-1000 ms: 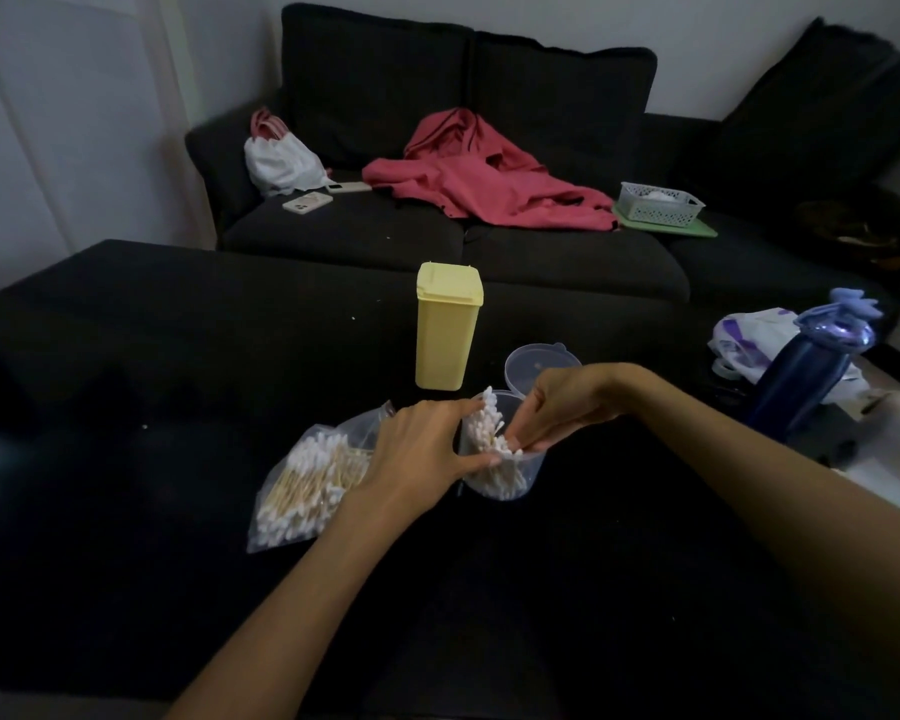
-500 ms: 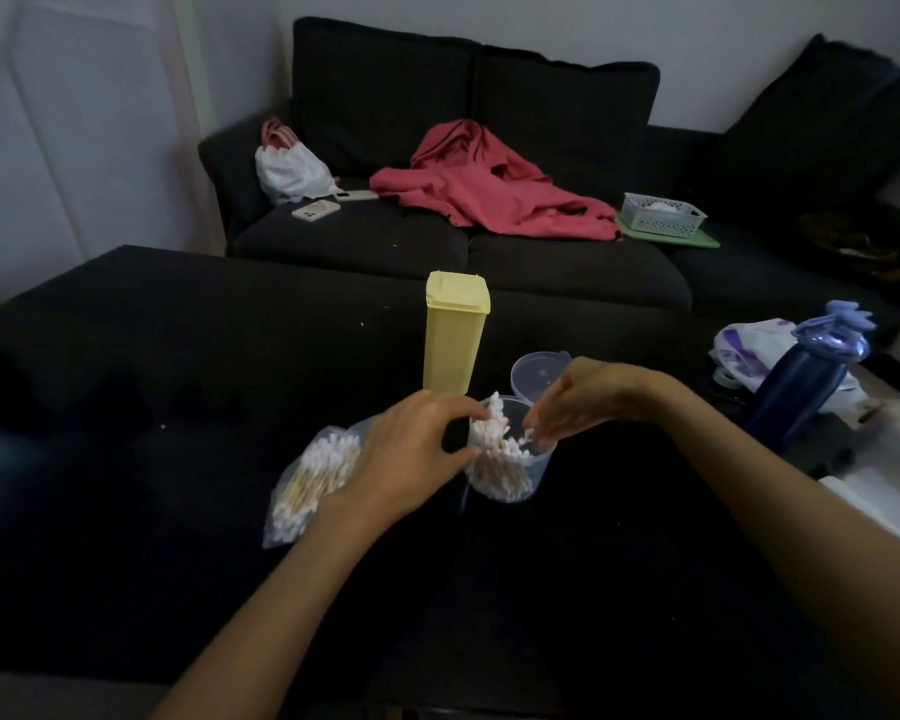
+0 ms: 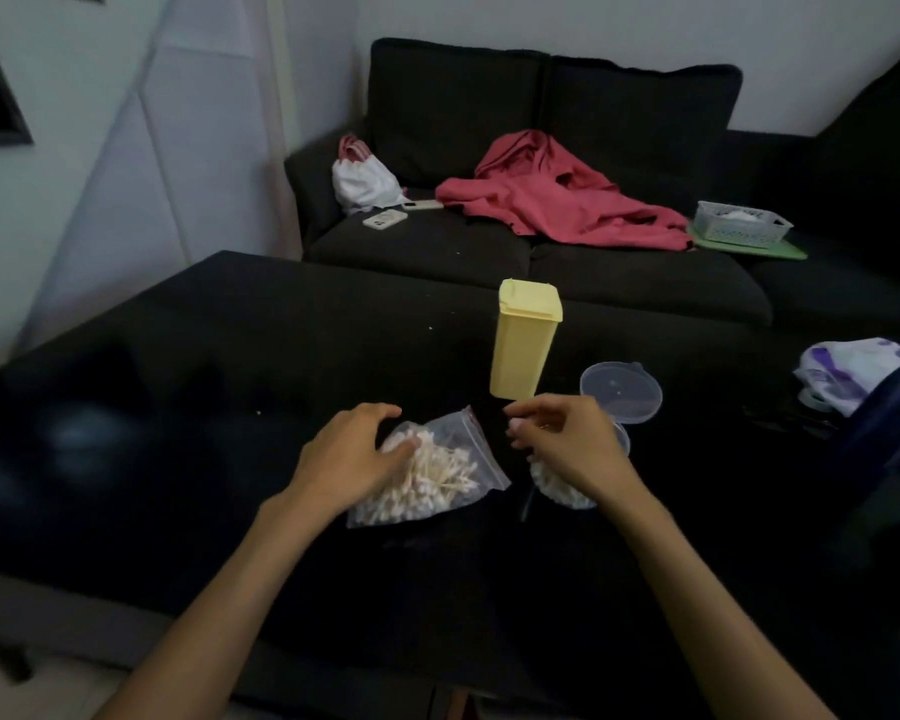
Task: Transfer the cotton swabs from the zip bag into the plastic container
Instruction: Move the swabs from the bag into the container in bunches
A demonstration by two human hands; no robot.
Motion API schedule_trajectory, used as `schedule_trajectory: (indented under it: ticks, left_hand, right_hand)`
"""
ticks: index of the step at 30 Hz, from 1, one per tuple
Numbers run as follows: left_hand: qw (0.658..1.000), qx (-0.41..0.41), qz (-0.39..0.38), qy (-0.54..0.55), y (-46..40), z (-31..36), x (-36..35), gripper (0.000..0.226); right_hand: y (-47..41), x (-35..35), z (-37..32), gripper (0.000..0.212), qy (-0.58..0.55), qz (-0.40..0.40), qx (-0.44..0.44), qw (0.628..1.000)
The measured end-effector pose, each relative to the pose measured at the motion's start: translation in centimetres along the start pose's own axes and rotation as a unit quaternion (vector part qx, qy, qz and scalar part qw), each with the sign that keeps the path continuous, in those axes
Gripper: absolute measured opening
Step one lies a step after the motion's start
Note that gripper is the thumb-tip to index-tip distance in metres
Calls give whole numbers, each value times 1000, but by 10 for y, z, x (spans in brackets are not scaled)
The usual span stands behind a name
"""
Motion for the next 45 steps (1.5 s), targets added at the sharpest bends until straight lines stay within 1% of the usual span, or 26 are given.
schedule_trajectory:
  ticks: [1, 3, 5, 7, 8, 10, 12, 13, 14, 15, 17, 18, 21, 23, 24, 26, 29, 33, 37, 39, 41, 43, 45]
  left_hand:
    - [1000, -7, -22, 1, -1, -3, -2, 62]
    - [997, -42, -70, 6, -3, -5, -7, 71]
    - [988, -79, -130, 17, -3, -2, -13, 75]
    - [979, -106, -173, 33, -3, 0, -17, 73]
    - [976, -116, -182, 35, -4, 0, -18, 70]
    - [974, -124, -188, 26, -4, -2, -19, 64]
    - [974, -114, -193, 34, -3, -5, -19, 57]
    - [974, -109, -194, 44, -3, -6, -18, 53]
    - [974, -108, -193, 50, -2, -6, -19, 51]
    - [974, -107, -193, 50, -1, -6, -18, 51]
    - [974, -105, -191, 52, 0, -5, -17, 51]
    - [975, -103, -191, 57, 0, -5, -17, 51]
    - [975, -99, -188, 66, -1, -5, -15, 51]
    - [975, -99, -186, 76, -1, -3, -15, 51]
    - [974, -102, -185, 77, -1, -2, -15, 51]
    - [975, -105, -184, 72, -2, -1, -17, 52]
    - [974, -104, -183, 78, -2, 0, -17, 53]
    - [973, -102, -184, 99, -1, 0, -15, 50]
    - [966, -80, -196, 150, 1, 5, -13, 52]
    - [972, -79, -186, 122, 3, 10, -14, 54]
    - [979, -92, -171, 58, 4, 14, -17, 56]
    - [981, -109, -159, 0, 4, 15, -20, 54]
    - [981, -114, -156, -18, 2, 14, -22, 51]
  right_hand:
    - [-2, -9, -1, 13, 7, 3, 4, 1000]
    - [-3, -22, 0, 15, 59, 0, 0, 998]
    - [-1, -35, 1, 11, 130, -45, -13, 990]
    - [-2, -44, 3, 11, 178, -87, -12, 980]
    - [-2, -44, 3, 10, 170, -111, -17, 979]
    - [-1, -36, 1, 12, 68, -204, -44, 976]
    - [0, -22, -1, 15, -33, -291, -69, 954]
    - [2, -17, -1, 18, -65, -309, -81, 946]
    - [2, -14, 2, 21, -78, -308, -94, 943]
    - [1, -15, 5, 22, -62, -290, -99, 950]
    - [0, -20, 10, 23, 46, -236, -77, 968]
    - [-1, -24, 13, 23, 103, -220, -60, 968]
    - [2, -38, 16, 20, 242, -194, -4, 951]
    - [5, -48, 19, 26, 306, -175, 26, 935]
    - [7, -51, 20, 30, 316, -171, 31, 933]
    - [10, -56, 21, 33, 320, -167, 33, 932]
    - [11, -57, 17, 32, 337, -156, 36, 928]
    - [8, -54, 18, 30, 334, -149, 0, 931]
    - [1, -55, 21, 28, 328, -178, -8, 928]
    - [-3, -55, 23, 32, 311, -200, -15, 929]
    - [-4, -54, 27, 30, 286, -223, -28, 932]
    - [-3, -54, 31, 23, 230, -251, -64, 938]
    - [-1, -52, 29, 19, 150, -264, -101, 947]
Point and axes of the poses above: each hand's wrist, its own y-axis away from the middle knuckle, its own x-axis out of the back of the hand, z = x × y, the point moved 3 cm from there along -y, towards the middle knuckle, and after that the axes turned 10 degrees about -x, right-handed, at the moved point
